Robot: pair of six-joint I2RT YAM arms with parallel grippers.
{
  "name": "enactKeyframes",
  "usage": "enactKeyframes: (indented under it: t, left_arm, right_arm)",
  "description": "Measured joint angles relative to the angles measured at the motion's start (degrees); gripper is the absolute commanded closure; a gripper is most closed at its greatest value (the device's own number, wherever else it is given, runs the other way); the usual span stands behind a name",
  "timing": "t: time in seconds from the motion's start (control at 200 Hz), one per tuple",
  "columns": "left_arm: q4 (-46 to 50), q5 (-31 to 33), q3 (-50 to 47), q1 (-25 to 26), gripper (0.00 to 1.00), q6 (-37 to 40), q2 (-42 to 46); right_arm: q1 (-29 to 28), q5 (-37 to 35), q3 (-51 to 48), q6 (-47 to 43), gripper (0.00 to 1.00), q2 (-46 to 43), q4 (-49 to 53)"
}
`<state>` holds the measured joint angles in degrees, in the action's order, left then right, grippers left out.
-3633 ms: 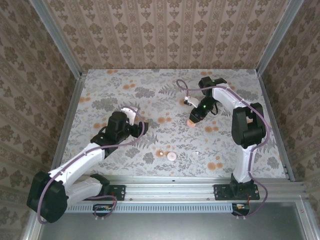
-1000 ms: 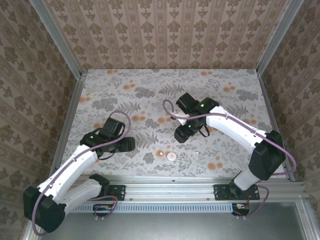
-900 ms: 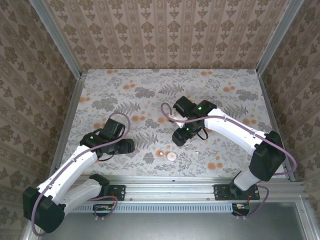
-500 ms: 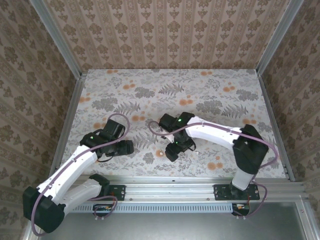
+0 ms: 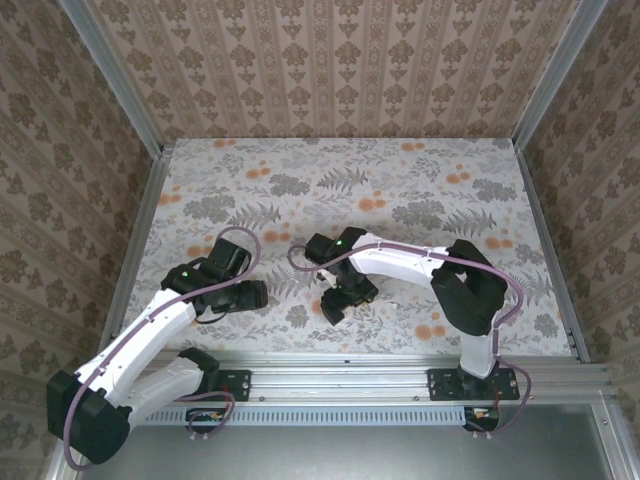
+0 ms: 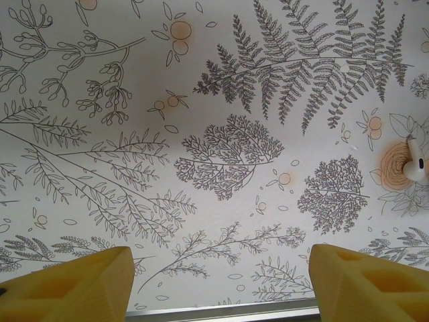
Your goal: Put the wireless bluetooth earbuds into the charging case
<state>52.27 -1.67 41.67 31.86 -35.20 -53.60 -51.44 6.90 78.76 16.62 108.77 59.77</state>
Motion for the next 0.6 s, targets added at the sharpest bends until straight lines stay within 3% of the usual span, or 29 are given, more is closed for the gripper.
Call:
enactKeyframes:
  t: [0.275, 0.6]
  left_arm:
    - [0.00, 0.02, 0.00, 0.00, 0.30, 0.00, 0.22]
    - [0.00, 0.02, 0.00, 0.00, 0.30, 0.00, 0.24]
  right_arm:
    - [0.00, 0.13, 2.23, 1.18, 0.22, 4.02, -1.18]
    - [-0.22, 0.17, 2.84, 1.66, 0.31, 7.67, -1.92]
